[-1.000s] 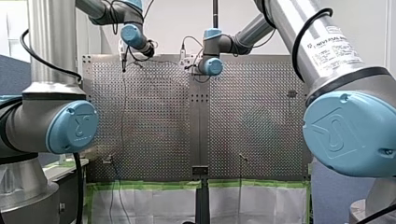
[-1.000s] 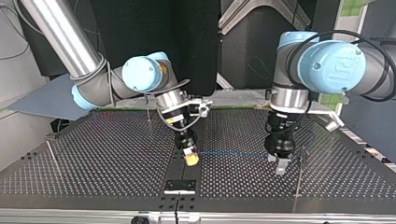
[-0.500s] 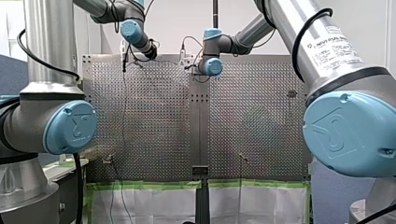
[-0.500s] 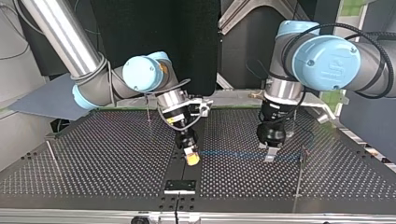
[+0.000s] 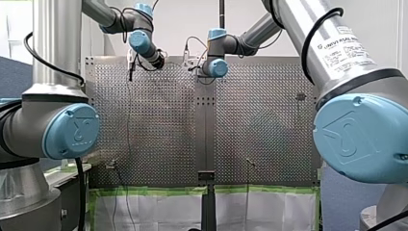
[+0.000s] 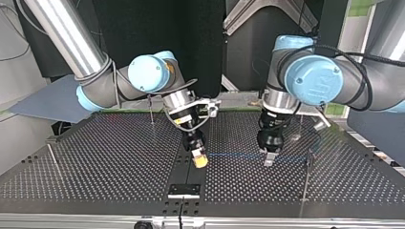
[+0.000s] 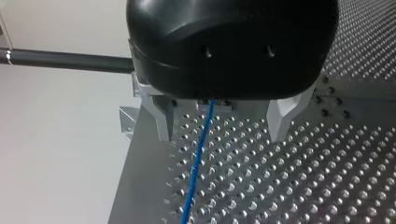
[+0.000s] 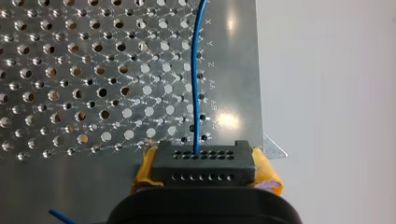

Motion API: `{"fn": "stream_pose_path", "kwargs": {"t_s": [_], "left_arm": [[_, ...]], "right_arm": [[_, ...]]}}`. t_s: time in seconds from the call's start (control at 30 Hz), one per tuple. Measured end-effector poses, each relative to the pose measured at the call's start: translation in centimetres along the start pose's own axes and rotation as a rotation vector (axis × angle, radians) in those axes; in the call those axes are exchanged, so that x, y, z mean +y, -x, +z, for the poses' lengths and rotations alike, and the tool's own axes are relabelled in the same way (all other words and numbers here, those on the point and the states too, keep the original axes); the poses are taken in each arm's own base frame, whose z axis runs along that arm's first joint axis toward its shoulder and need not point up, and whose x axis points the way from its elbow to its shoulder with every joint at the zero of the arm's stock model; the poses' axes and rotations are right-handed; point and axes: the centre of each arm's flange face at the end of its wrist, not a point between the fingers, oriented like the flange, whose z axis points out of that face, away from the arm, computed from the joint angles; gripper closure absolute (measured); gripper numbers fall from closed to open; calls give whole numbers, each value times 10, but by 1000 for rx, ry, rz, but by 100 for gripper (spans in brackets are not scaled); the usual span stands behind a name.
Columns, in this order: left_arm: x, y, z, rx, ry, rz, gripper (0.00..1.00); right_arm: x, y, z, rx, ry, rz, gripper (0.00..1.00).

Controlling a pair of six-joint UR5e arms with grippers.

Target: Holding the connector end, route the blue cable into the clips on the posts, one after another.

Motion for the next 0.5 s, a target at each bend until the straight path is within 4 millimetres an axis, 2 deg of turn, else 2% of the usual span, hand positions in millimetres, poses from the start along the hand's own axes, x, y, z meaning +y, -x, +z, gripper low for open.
{"fn": "stream_pose_path", "kwargs": {"t_s": [0.5], "left_arm": [[8, 0, 19, -73, 31, -36, 0]], "right_arm": [[-2, 0, 0, -1, -2, 0, 100]]}}
